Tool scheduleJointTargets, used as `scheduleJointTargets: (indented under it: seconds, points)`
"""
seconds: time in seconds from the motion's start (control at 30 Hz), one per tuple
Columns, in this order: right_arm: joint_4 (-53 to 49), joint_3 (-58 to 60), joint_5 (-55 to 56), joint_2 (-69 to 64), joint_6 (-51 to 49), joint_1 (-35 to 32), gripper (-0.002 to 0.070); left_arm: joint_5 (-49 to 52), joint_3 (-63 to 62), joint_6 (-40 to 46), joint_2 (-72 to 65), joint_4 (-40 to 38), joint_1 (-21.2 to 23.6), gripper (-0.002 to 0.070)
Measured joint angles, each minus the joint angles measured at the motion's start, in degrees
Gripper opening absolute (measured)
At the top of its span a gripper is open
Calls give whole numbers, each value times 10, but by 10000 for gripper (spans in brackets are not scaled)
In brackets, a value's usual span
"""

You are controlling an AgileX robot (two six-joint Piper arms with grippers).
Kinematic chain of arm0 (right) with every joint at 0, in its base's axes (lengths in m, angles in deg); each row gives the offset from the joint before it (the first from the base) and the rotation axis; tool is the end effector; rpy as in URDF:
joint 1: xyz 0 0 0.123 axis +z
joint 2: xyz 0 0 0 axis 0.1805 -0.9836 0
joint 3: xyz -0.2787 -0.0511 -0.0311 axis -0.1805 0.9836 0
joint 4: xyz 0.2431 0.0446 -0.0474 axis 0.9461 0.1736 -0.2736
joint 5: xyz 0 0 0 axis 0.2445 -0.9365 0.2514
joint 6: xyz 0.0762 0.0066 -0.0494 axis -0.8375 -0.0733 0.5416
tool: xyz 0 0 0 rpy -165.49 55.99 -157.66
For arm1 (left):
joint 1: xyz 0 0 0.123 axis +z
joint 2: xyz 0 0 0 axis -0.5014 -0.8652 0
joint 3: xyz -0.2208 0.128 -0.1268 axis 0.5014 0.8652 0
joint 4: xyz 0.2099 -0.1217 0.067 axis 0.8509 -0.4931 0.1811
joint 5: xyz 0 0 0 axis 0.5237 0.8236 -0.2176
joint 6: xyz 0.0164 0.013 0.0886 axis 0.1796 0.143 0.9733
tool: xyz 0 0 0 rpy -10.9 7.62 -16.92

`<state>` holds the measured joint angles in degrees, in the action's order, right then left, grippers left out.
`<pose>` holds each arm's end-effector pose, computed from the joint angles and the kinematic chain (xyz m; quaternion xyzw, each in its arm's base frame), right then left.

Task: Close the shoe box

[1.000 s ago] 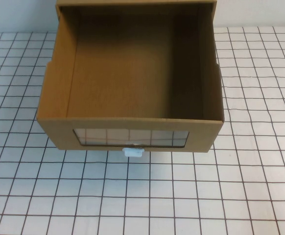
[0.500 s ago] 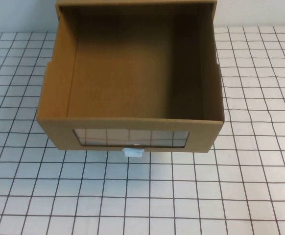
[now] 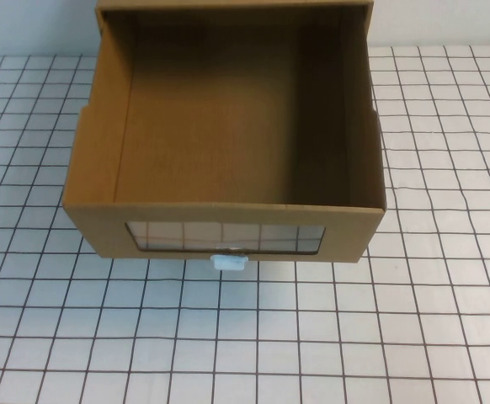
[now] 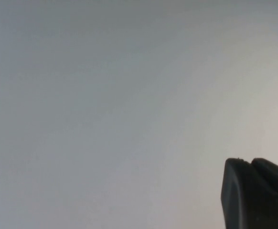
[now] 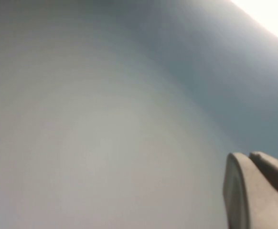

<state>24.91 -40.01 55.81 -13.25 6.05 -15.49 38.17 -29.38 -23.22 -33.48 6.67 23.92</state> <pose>0.0181 -0.0112 0.2946 0.0933 0.3432 0.0170 0.9344 0.0309 0.0025 0.2695 -0.0474 0.3966 -0.1274 0.9079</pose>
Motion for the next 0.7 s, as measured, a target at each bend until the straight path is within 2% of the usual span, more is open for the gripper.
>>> scheduleJointTargets:
  seconds: [0.23, 0.53, 0.7]
  points:
    - [-4, -124, -43, -24, -1, 0, -14, -4, -73, 130, 1, -68, 0, -5]
    - [-4, -279, -55, -155, -1, 0, -13, -3, -191, 157, -96, -114, 0, -5]
    - [17, -370, -170, -226, -1, 0, -14, 82, -282, 171, -185, -168, 0, -5]
